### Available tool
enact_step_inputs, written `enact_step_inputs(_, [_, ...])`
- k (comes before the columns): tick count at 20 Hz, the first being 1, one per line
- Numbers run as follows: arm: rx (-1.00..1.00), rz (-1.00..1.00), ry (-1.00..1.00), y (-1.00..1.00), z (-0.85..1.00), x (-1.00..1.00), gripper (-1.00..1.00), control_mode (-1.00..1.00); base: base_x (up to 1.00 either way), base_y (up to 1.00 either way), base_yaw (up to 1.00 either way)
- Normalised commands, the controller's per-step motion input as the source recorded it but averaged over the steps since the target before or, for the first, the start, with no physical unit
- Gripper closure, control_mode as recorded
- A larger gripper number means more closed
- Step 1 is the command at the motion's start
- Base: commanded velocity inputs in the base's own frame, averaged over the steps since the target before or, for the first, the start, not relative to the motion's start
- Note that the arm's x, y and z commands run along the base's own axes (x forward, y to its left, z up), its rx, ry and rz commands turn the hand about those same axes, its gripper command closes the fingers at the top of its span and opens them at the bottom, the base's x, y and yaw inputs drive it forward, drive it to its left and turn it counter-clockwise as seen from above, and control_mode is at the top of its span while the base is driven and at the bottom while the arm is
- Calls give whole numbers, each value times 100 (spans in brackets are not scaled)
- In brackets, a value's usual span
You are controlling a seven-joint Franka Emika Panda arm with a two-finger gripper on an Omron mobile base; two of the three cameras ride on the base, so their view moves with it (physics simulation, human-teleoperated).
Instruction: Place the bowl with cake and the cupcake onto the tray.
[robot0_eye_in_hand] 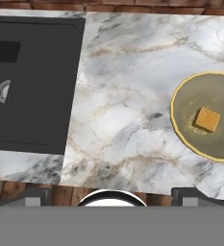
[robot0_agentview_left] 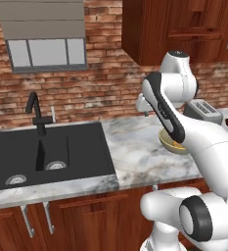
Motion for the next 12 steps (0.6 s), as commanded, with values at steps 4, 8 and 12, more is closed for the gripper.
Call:
enact_step_inputs(4, [0,0,0,0,0,0,-100,100,-25,-11,0])
enact_step_inputs(8, [0,0,0,0,0,0,-100,100,-8,-46,0])
enact_step_inputs(12, [0,0,0,0,0,0,-100,100,-5,-62,0])
